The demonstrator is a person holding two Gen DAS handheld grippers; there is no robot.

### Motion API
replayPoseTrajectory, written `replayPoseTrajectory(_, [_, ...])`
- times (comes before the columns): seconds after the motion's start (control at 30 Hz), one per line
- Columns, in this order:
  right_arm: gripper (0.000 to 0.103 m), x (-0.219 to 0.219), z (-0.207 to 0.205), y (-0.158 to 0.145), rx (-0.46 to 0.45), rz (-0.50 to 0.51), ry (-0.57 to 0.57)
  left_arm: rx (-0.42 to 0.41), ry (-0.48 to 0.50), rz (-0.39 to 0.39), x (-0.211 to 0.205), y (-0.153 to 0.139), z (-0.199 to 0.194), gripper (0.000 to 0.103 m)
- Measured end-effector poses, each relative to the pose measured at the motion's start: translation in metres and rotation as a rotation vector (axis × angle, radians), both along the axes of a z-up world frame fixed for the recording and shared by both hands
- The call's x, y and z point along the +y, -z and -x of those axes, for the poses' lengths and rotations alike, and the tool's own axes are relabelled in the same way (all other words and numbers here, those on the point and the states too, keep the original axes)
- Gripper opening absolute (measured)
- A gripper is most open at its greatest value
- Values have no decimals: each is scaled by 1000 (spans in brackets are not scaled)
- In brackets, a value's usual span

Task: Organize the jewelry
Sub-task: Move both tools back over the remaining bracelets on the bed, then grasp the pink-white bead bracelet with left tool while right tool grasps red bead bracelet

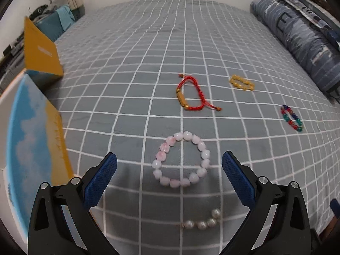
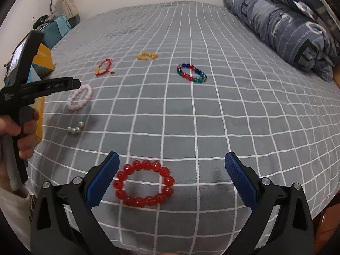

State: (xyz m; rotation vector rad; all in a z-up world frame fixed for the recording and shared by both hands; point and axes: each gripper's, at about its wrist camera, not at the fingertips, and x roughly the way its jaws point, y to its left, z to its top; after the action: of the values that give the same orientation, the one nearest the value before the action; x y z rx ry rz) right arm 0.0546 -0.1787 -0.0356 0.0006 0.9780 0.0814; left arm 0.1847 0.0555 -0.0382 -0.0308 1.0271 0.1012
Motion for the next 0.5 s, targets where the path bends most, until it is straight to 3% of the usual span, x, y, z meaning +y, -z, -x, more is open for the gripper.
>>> replayPoseTrajectory(0.3, [95, 0, 3, 27, 38, 23, 0, 17, -2, 17, 11, 29, -25, 97])
replayPoseTrajectory(0.5, [85, 1, 2, 44, 71, 30, 2, 15, 14, 42, 14, 34, -26, 98])
